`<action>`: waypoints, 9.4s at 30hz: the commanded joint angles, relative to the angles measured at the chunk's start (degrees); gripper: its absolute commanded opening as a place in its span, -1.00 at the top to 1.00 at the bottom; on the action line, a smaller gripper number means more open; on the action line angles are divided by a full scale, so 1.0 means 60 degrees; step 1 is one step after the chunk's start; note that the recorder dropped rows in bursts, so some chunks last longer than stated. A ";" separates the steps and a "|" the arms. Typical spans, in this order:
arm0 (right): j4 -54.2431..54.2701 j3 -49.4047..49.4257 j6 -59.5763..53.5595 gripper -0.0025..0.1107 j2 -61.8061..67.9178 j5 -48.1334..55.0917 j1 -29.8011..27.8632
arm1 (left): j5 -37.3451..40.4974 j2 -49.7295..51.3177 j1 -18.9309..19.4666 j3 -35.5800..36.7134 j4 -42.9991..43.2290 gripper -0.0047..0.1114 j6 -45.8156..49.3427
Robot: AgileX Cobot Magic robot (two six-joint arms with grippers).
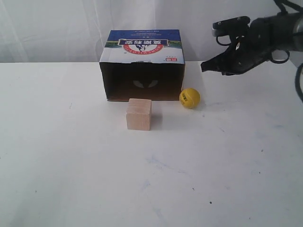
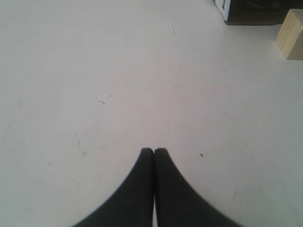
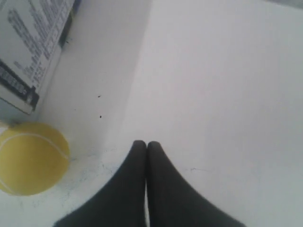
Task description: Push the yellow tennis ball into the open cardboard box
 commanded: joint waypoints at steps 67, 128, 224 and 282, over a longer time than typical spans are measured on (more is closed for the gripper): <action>0.5970 -0.1321 -0.4770 0.96 0.1826 0.0552 0.1103 | -0.0002 -0.0049 -0.0042 0.0019 -0.0102 0.92 0.0001; 0.4249 -0.0636 -0.3837 0.96 0.1368 0.0813 0.1658 | -0.0002 -0.0049 -0.0042 0.0019 -0.0102 0.92 0.0001; 0.4204 -0.2424 -0.3781 0.96 0.2597 0.1330 0.1738 | -0.0002 -0.0049 -0.0042 0.0019 -0.0102 0.92 0.0001; 0.0166 -0.0302 -0.1298 0.96 0.0780 0.2096 0.1823 | -0.0002 -0.0049 -0.0042 0.0019 -0.0102 0.92 0.0001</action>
